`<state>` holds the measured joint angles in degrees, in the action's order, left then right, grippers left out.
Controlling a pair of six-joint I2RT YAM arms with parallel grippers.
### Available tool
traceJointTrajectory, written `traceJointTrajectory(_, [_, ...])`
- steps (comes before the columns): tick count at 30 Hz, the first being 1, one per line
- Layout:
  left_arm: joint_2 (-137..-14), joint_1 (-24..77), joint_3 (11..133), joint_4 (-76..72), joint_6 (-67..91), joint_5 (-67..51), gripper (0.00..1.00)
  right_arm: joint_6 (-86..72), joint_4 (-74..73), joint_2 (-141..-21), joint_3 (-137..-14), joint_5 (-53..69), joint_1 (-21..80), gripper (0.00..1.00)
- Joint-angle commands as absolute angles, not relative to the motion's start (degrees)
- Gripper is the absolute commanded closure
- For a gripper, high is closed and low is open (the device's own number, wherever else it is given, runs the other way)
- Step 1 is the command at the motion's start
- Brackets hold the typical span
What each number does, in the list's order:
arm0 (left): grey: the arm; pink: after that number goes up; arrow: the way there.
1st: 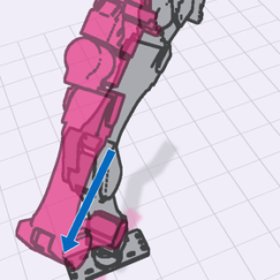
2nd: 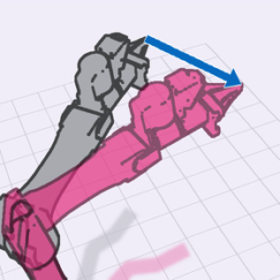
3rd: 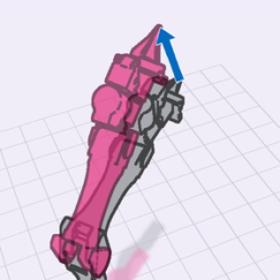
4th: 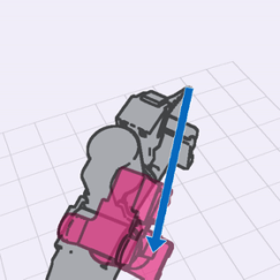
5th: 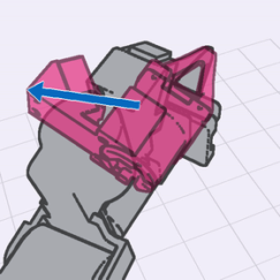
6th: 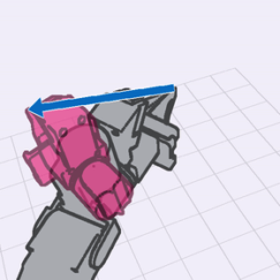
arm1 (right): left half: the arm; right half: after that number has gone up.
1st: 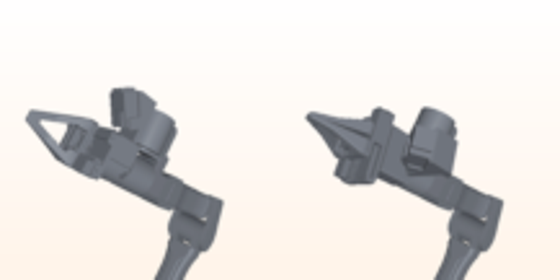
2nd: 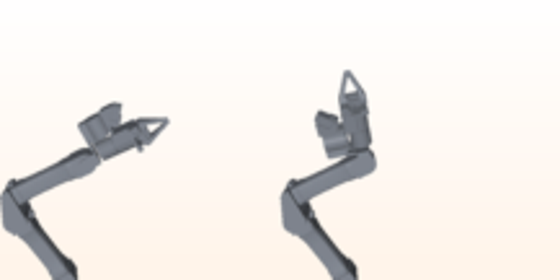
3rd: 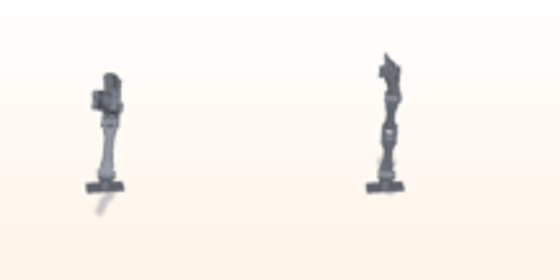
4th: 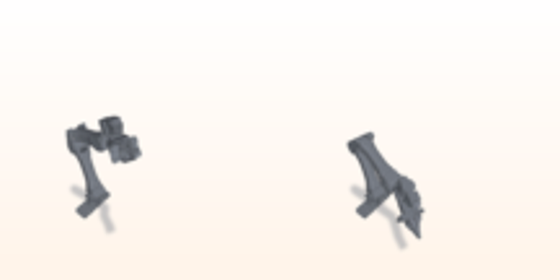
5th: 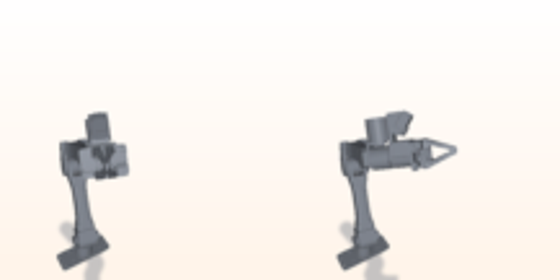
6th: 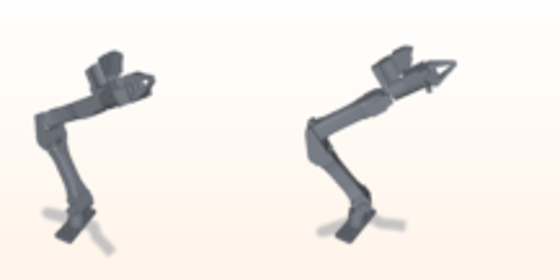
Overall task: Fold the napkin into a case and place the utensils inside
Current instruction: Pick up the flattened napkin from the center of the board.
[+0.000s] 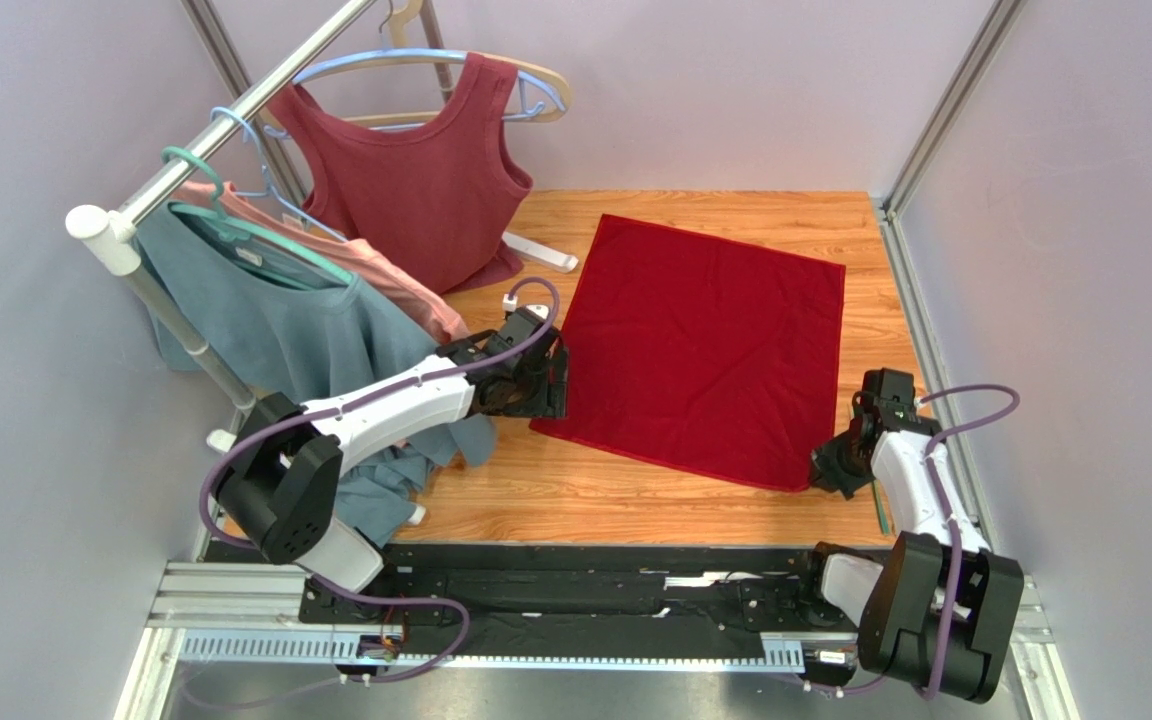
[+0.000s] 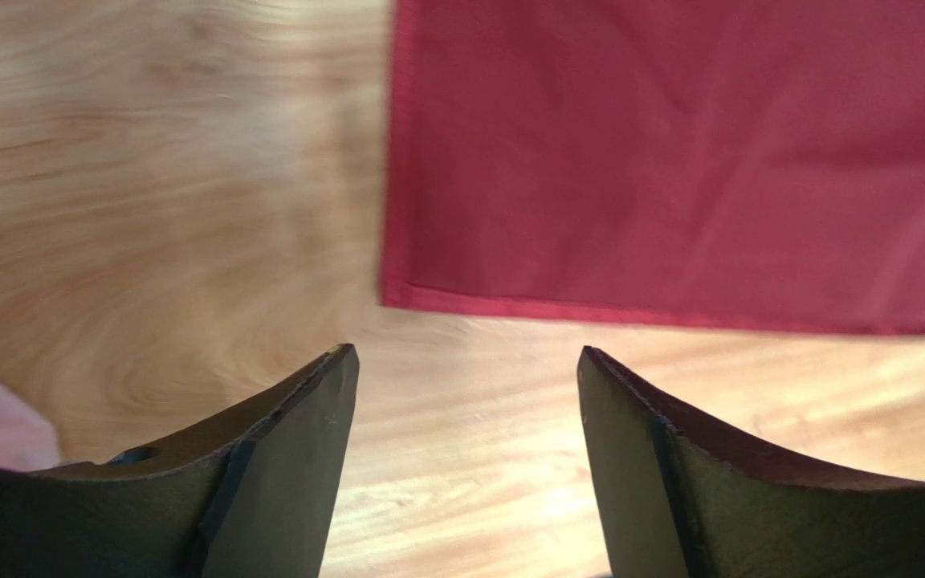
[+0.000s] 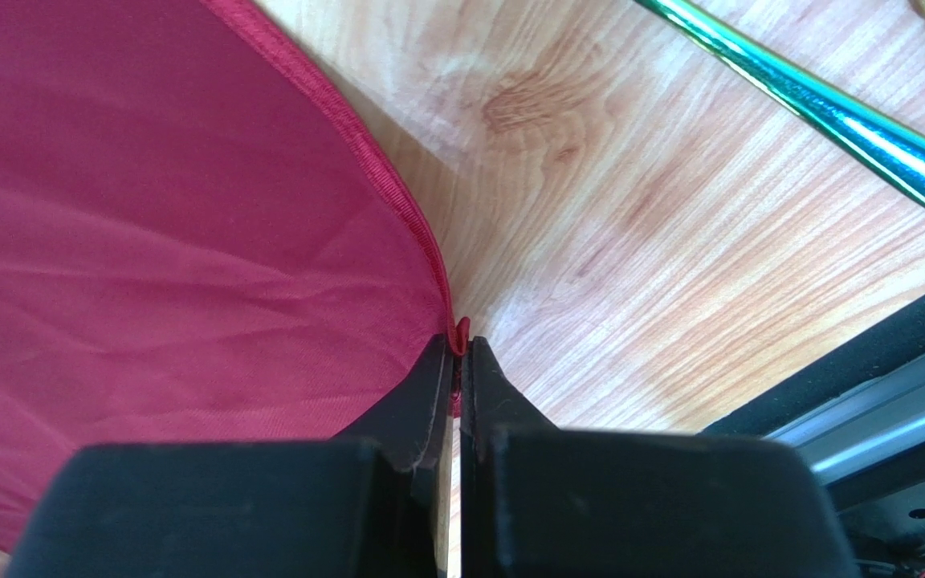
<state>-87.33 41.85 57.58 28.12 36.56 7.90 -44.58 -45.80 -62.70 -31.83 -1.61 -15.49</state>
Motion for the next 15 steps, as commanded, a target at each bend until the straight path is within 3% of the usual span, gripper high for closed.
traceJointTrajectory(1, [-91.0,40.4,59.1,29.5,39.8,12.6,0.21,-44.7,-44.5,-61.6,-31.1,-1.5,-15.0,1.0])
traceJointTrajectory(9, [-98.1,39.6,62.7,32.8,44.1,14.9,0.37,-43.2,-44.1,-61.6,-31.8,1.1,-14.9,1.0])
traceJointTrajectory(15, [-99.7,39.6,63.4,33.7,46.9,15.6,0.39,-43.6,-43.9,-61.0,-30.7,1.8,-15.0,1.0])
